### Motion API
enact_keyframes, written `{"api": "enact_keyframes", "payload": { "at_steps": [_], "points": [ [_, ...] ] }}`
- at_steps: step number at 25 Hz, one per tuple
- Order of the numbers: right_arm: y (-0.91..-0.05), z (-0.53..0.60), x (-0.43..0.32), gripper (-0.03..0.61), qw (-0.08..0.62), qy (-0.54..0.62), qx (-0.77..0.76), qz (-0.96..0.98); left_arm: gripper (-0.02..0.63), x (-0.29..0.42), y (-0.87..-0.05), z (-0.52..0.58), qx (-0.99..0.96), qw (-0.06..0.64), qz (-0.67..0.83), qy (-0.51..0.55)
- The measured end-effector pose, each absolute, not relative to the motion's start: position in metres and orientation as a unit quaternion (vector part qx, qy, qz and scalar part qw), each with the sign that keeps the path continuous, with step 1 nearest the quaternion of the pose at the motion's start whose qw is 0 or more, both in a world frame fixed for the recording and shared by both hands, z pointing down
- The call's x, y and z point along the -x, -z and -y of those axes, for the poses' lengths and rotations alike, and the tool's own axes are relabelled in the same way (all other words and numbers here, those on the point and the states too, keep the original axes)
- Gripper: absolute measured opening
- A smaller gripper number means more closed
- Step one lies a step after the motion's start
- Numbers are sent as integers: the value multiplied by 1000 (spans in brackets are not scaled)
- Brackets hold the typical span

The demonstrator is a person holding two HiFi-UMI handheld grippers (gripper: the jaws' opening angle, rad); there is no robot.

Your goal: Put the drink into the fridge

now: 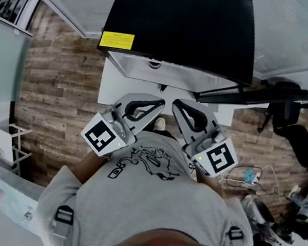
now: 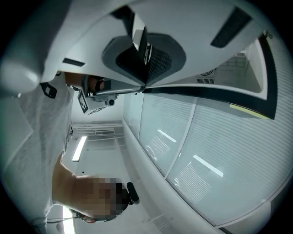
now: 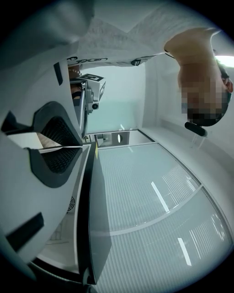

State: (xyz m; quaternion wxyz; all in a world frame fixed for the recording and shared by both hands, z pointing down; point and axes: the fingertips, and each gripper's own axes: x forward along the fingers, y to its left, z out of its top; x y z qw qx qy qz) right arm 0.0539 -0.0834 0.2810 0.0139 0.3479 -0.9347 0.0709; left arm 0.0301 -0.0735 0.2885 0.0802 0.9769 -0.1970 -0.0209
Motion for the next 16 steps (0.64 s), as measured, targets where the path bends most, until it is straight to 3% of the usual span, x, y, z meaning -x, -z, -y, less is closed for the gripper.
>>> {"api": "enact_keyframes", "payload": {
  "at_steps": [16],
  "points": [
    [-282, 87, -48, 41, 16, -73, -339, 938, 2, -26, -289, 77, -976, 81, 203, 15]
  ]
}}
